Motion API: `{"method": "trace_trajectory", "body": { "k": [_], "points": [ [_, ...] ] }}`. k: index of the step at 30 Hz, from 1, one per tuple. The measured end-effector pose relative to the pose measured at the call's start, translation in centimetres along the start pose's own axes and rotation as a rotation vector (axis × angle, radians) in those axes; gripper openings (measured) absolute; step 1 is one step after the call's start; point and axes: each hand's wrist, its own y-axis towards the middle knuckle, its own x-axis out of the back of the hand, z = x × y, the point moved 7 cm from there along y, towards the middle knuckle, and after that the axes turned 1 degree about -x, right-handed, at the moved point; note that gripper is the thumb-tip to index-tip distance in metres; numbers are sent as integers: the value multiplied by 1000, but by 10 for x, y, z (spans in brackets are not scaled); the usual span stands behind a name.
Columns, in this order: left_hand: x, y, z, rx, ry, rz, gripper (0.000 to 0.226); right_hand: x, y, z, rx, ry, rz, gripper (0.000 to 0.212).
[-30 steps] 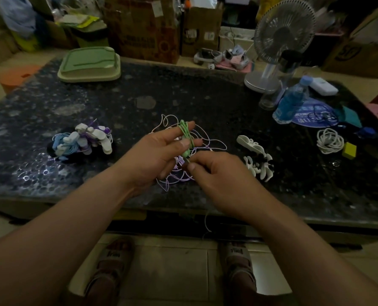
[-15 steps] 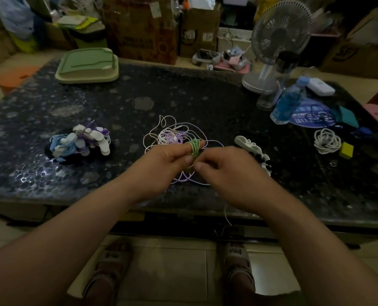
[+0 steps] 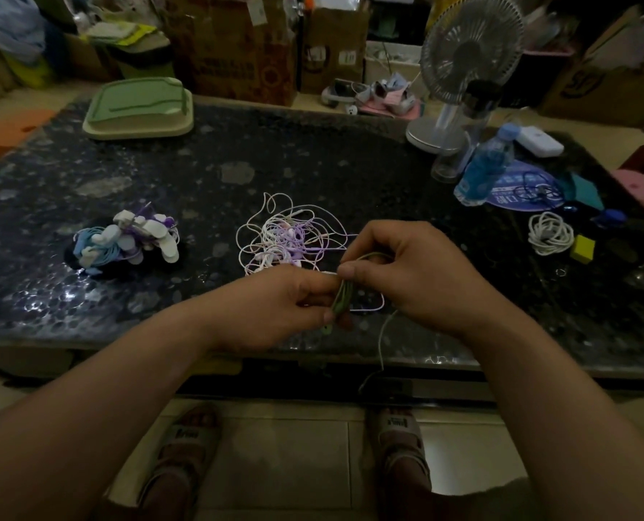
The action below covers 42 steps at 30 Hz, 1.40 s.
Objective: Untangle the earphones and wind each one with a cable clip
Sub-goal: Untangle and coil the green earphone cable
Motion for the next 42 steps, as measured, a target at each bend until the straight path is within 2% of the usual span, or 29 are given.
{"method": "trace_trajectory", "body": {
  "k": [2, 6, 8, 10, 14, 18, 23, 26, 29, 32, 35, 36, 38, 42],
  "points": [
    [-3, 1, -1, 11, -178, 31, 41, 4, 2, -8, -77, 169, 9, 3],
    [1, -2, -6, -27, -536, 9, 54, -7, 3, -30, -284, 561, 90, 16],
    [9, -2, -5, -40, -696, -65, 55, -19, 3, -35, -315, 536, 114, 21],
    [19, -2, 1, -30, -784, -152, 56, -29, 2, -35, -289, 342, 143, 22],
    [32, -3, 20, 45, -646, -278, 53, -48, -2, -17, -183, -6, 239, 23],
    [28, -2, 21, 104, -422, -302, 52, -51, -4, -2, -83, -199, 228, 24],
    [15, -2, 24, 59, 61, -132, 35, -34, 0, -4, -65, -206, 135, 18],
    [6, -1, 23, 78, 168, -46, 26, -20, 1, -5, -61, -117, 56, 14],
    [-3, -3, 12, 33, 93, 78, 27, -8, 2, -11, -87, 108, 36, 12],
    [-8, -6, -2, -10, -283, 167, 40, -9, 1, -23, -208, 479, 77, 16],
    [0, -9, -9, -73, -674, 116, 51, -17, 0, -28, -284, 655, 94, 18],
    [6, -8, -10, -91, -760, 68, 51, -22, 0, -30, -297, 658, 96, 20],
    [19, -5, -4, -66, -808, -62, 53, -33, 1, -32, -285, 515, 110, 26],
    [32, -2, 15, 21, -515, -234, 55, -44, -2, -17, -183, 67, 163, 25]
  ]
}}
